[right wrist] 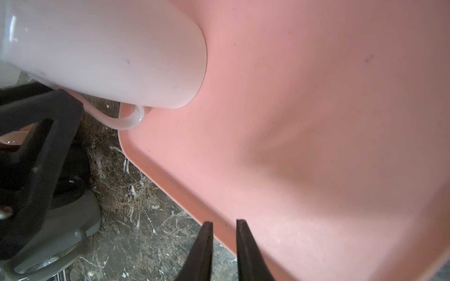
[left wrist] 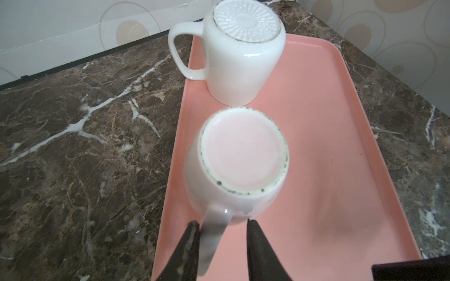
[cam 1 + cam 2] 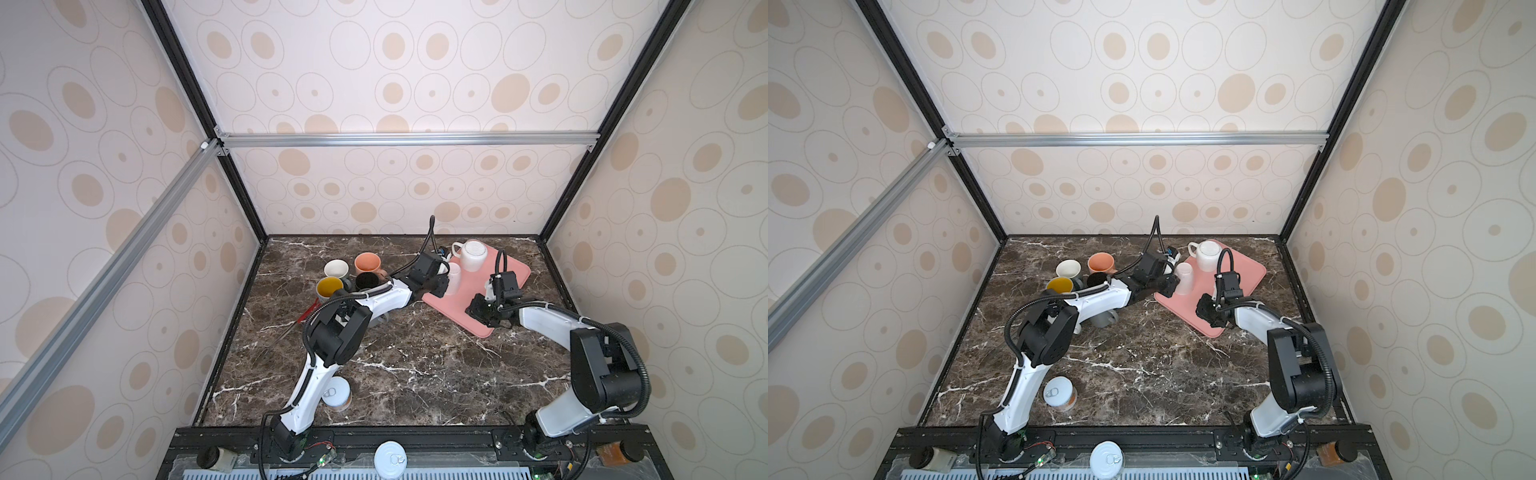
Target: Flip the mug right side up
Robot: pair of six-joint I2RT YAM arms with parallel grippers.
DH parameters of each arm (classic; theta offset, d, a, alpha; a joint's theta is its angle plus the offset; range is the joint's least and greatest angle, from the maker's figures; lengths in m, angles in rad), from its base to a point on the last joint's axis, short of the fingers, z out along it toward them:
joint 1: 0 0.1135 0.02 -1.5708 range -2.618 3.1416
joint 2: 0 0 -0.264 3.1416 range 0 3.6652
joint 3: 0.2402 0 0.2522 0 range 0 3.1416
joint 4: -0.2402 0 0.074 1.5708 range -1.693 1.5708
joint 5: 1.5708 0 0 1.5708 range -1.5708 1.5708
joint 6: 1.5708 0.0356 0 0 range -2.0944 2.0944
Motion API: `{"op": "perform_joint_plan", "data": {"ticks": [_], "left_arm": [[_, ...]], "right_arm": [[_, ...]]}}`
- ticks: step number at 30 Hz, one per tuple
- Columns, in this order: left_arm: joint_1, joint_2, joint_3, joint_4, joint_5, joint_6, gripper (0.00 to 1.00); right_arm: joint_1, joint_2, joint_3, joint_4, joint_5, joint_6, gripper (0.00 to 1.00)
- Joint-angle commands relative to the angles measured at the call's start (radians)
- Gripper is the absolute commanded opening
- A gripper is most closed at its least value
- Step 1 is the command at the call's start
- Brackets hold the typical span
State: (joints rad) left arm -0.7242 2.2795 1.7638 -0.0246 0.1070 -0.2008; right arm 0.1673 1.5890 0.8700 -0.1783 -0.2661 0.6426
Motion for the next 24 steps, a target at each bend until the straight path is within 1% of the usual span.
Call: {"op": "perform_joint_plan", "data": {"ticks": [1, 3, 8, 11, 19, 24], "left_arm": [[0.003, 0.036, 0.060, -0.058, 0.014, 0.073, 0.32], [0.006, 0.040, 0.068, -0.066, 0.016, 0.084, 0.28], [0.009, 0.049, 0.077, -0.069, 0.032, 0.094, 0.27], [0.012, 0.059, 0.090, -0.075, 0.038, 0.099, 0.23], [0.011, 0.054, 0.098, -0.081, 0.041, 0.118, 0.00], [0.010, -0.017, 0.029, -0.026, 0.038, 0.125, 0.00]], "right_arm": [[-0.009, -0.020, -0.005, -0.003, -0.005, -0.001, 0.21], [-0.009, -0.021, -0.004, -0.006, -0.003, -0.003, 0.21], [-0.009, -0.019, -0.005, -0.006, -0.004, -0.002, 0.21], [-0.009, -0.018, -0.004, -0.004, -0.007, 0.001, 0.21], [-0.009, -0.032, -0.005, -0.011, -0.005, 0.003, 0.21], [-0.009, -0.087, -0.034, 0.036, -0.019, -0.001, 0.21]]}}
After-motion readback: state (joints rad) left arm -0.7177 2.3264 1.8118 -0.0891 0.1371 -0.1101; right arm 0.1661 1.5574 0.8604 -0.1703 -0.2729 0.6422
